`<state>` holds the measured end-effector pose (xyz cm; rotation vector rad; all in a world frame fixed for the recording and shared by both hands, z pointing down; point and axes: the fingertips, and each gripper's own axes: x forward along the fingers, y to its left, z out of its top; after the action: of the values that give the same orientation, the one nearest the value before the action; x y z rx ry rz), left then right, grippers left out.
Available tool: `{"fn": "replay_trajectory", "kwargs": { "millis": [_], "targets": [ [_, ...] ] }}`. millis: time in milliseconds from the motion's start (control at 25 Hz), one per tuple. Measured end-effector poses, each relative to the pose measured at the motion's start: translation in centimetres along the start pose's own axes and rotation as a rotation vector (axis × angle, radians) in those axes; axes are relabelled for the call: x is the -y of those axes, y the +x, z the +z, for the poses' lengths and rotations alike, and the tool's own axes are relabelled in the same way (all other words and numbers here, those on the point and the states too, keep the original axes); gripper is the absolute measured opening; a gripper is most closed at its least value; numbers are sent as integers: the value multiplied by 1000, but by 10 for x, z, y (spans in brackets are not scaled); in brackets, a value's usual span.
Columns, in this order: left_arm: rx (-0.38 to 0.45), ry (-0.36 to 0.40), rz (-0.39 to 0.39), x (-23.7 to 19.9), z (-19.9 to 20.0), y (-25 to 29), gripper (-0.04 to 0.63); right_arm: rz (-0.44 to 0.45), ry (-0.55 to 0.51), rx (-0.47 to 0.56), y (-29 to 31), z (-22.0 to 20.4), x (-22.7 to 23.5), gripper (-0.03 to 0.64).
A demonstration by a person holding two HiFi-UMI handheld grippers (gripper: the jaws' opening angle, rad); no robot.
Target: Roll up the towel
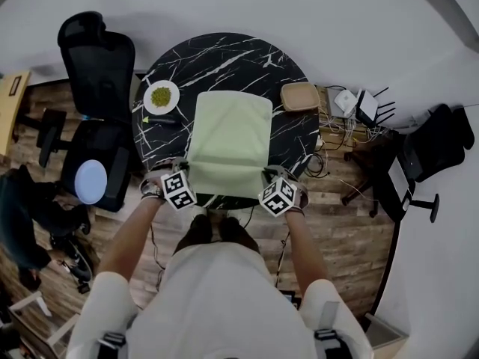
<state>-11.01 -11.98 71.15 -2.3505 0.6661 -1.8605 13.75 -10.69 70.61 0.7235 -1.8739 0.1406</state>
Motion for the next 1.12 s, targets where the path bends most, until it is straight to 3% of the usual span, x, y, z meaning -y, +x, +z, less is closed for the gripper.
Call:
{"fn": "replay_trajectory", "kwargs": {
  "millis": [160,400,440,520,560,760,960,1120],
  "targets": [
    [-14,31,9,3,5,9,17,7,5,-19,8,-2,0,9],
    [13,-17,51,-4,10,10,17,-1,24,-39,9,-14,-3,11],
    [14,-36,47,-5,10,11,30,-1,26,-48,9,-15,-4,13],
    [11,-71,26,-3,10,13,208,-2,26,-64,9,-17,-5,50],
    [10,-80,19,-1,10,13,240,-10,26,-63,9,-16,-5,76],
    [12,-73,1,11,9,11,245,-59,-12,9,1,-3,-8,99],
    [20,44,-81,56,16,12,244,103,-175,65,6,14,-67,98],
    [-8,109,-155,93,14,22,231,237,-239,-21,18,2,-111,129]
  ]
}}
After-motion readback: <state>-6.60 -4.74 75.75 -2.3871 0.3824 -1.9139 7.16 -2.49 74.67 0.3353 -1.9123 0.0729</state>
